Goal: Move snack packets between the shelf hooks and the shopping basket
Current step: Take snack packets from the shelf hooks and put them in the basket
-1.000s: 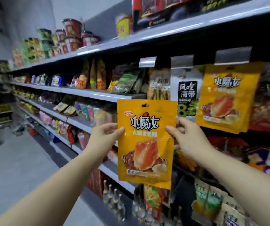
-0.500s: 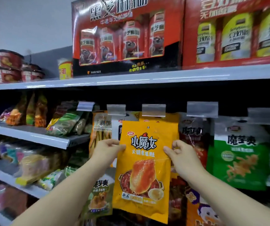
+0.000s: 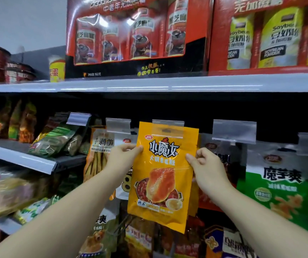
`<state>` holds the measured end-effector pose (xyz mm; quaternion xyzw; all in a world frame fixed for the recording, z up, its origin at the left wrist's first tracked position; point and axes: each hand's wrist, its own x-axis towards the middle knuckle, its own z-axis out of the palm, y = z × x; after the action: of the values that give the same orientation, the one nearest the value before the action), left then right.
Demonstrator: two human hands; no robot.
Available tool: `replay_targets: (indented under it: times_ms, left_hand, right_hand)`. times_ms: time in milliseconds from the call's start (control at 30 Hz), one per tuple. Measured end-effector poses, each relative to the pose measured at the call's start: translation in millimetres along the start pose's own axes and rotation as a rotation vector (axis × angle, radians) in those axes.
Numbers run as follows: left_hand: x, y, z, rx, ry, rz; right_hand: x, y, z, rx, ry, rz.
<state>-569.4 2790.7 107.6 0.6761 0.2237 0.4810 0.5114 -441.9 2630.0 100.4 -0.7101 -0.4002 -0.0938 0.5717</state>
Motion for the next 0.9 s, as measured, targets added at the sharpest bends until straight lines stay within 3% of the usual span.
replay_targets:
  times_ms: [900]
  left_hand:
    - [60.2, -43.1, 50.3, 0.168, -0.045, 0.050]
  right_hand:
    - [64.9, 54.9, 10.0, -0.206, 0.029, 0.138]
